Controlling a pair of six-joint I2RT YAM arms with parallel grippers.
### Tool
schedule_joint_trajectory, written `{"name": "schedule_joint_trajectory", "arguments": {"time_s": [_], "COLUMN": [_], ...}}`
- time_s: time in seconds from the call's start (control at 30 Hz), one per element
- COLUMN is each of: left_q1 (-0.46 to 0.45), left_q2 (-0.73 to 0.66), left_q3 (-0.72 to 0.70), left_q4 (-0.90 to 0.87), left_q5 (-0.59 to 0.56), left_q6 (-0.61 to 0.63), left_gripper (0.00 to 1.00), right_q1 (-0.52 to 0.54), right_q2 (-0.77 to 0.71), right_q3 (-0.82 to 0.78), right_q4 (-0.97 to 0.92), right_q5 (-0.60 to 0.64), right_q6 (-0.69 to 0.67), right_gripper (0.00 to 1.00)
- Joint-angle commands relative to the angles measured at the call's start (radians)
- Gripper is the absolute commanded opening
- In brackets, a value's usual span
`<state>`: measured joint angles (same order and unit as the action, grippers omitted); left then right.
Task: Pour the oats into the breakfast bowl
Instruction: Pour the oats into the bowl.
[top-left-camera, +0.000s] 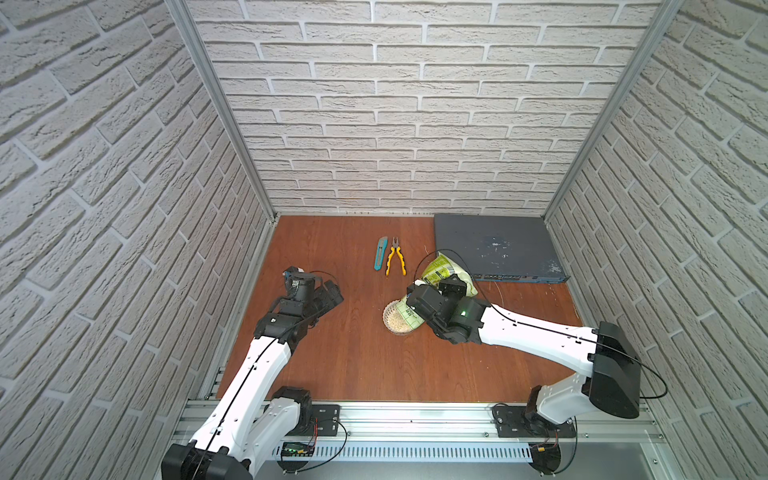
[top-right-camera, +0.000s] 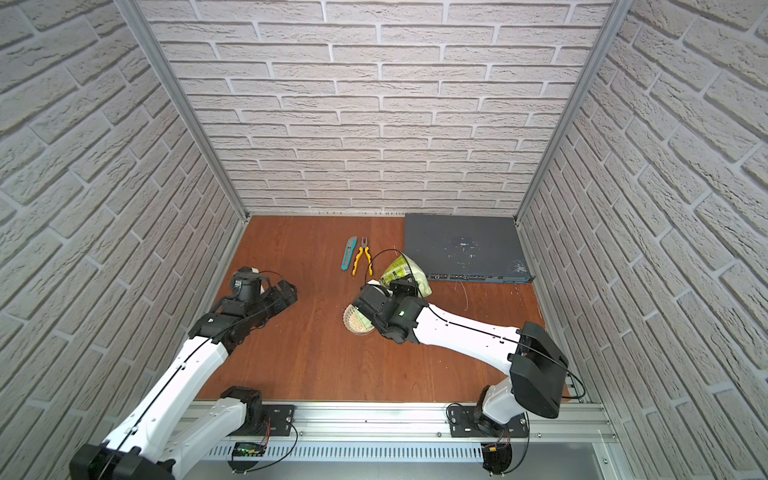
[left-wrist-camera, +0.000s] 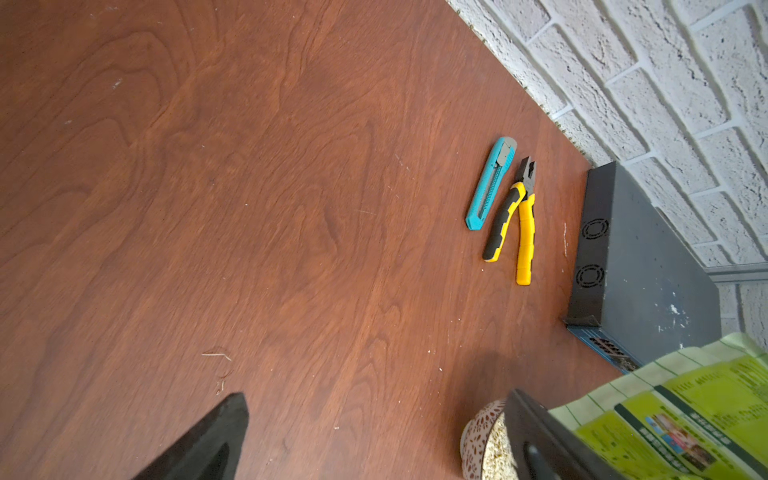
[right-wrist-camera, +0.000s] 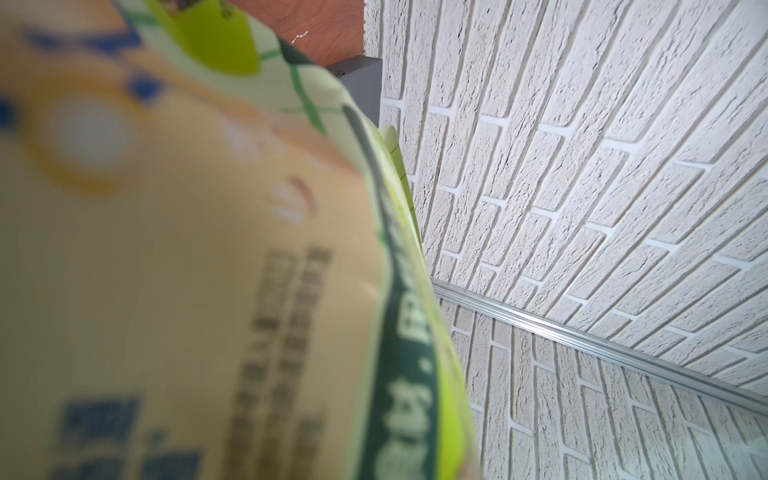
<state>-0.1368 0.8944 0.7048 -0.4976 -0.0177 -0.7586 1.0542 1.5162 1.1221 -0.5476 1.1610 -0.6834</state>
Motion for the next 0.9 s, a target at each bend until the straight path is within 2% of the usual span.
{"name": "schedule_joint_trajectory", "arguments": {"time_s": [0.0,0.3,0.57,0.87], "left_q1": [0.007,0.009,0.014,0.017], "left_q2": [-0.015,-0.022,-0.026,-0.016], "left_q3": [0.002,-0.005,-0.006,-0.004], "left_q4": [0.015,0.014,0.012,0.022], "left_q5": [-0.002,0.0,-0.001,0.009], "left_q6": [0.001,-0.001,0.002,-0.002], "left_gripper": [0.98,0.98,0.98,0.98], "right_q1": [0.01,0.017,0.019,0.027], "right_q2": [-0.013,-0.003,-0.067,0.008], "right_q3": [0.024,0.044,0.054,0.05], "right_q4": [0.097,0.095,0.126,0.132], "right_q5": [0.148,0.159,0.106,0.148], "right_q6": [0.004,-0.001,0.0,-0.039], "right_gripper": [0.04,0.04,0.03,0.04]}}
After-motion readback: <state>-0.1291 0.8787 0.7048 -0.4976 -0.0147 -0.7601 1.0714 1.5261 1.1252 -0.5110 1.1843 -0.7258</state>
